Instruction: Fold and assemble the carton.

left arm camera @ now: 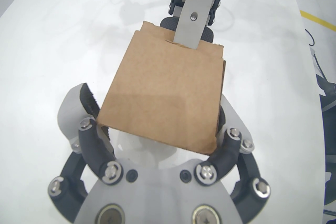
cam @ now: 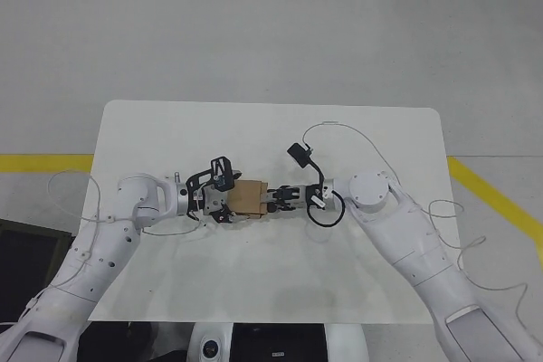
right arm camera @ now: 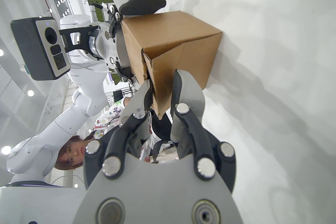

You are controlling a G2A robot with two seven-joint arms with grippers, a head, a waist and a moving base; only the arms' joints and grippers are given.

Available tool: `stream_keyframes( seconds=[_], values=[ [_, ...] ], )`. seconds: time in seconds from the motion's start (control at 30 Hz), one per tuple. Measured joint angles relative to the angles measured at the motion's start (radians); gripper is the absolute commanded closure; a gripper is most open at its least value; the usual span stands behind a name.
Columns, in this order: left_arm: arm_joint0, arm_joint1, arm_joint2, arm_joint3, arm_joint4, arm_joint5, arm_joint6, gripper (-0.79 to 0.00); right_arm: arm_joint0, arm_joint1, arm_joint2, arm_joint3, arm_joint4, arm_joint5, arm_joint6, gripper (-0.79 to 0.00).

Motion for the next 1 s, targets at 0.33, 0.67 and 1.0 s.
stream_keyframes(
  seconds=[0.33, 0.67, 1.0],
  values=[
    [0.002, 0.0, -0.001, 0.002, 0.005, 0.0, -0.001, -0.785, -0.035, 0.015, 0.047, -0.025, 0.003, -0.017, -0.016, -0.206],
    [0.002, 0.0, -0.001, 0.004, 0.002, 0.001, -0.001, -0.785, -0.104, 0.045, 0.132, -0.102, -0.005, -0.025, -0.019, 0.0],
    [0.0, -0.001, 0.001, 0.003, 0.0, 0.001, 0.0, -0.785, -0.102, 0.044, 0.108, -0.101, -0.018, 0.008, -0.005, 0.0]
  ],
)
